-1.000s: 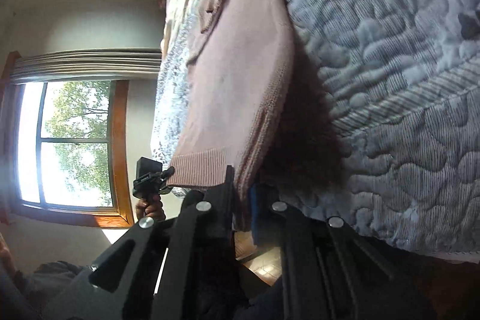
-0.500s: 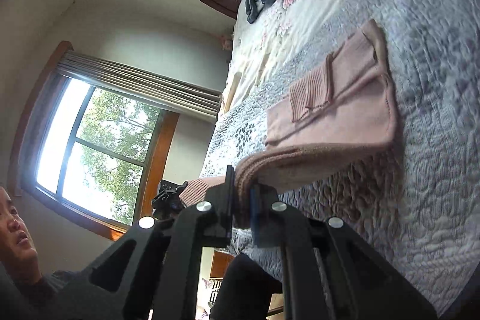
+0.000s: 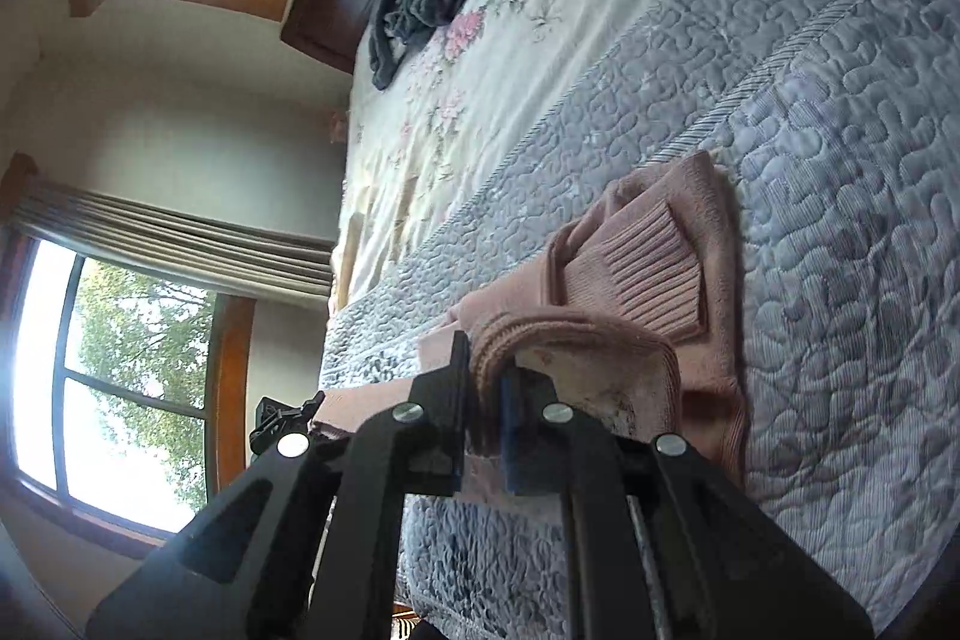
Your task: Fold small clothes
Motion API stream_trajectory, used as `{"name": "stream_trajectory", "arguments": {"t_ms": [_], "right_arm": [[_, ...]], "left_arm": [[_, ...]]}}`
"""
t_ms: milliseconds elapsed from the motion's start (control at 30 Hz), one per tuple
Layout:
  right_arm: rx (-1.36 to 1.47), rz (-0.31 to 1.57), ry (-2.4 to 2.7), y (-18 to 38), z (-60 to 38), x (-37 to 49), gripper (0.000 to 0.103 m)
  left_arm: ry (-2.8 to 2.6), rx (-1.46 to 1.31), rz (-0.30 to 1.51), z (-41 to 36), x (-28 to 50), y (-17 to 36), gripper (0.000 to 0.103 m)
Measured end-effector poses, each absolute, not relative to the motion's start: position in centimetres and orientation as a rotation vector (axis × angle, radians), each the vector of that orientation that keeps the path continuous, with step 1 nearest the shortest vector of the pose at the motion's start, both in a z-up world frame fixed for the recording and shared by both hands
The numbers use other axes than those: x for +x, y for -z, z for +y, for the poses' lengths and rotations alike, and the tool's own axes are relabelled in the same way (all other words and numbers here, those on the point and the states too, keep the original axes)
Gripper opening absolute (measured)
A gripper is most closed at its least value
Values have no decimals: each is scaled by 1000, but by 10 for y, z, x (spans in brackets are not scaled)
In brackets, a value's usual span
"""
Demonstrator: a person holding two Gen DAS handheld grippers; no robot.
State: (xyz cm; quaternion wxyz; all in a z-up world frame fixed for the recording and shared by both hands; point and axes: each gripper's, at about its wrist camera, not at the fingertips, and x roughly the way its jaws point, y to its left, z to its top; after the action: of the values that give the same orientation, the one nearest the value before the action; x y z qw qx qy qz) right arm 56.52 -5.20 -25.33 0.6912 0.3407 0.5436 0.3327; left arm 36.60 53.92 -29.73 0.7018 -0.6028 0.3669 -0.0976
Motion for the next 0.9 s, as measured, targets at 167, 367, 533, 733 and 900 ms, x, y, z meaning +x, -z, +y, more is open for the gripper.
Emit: {"name": "stream_trajectory", "arguments": {"t_ms": [167,367,533,733,900], "right_arm": [[726,1304,-629,308,-30,613,9],[735,1280,-610,327,-31,633,36],[686,1236,-614,319,-46,638,44],[339,1165,-627,303,-20,629,47],[-200,1074,-699,300,51,602,57]], "left_arm": [[124,-1395,899,548,411,358,8],[121,-1396,833,564,423,373,38],[144,-1263,814,576,421,357,49],[181,-1066,911,562,432,349,49],[189,-758,1054,529,451,340,54]]}}
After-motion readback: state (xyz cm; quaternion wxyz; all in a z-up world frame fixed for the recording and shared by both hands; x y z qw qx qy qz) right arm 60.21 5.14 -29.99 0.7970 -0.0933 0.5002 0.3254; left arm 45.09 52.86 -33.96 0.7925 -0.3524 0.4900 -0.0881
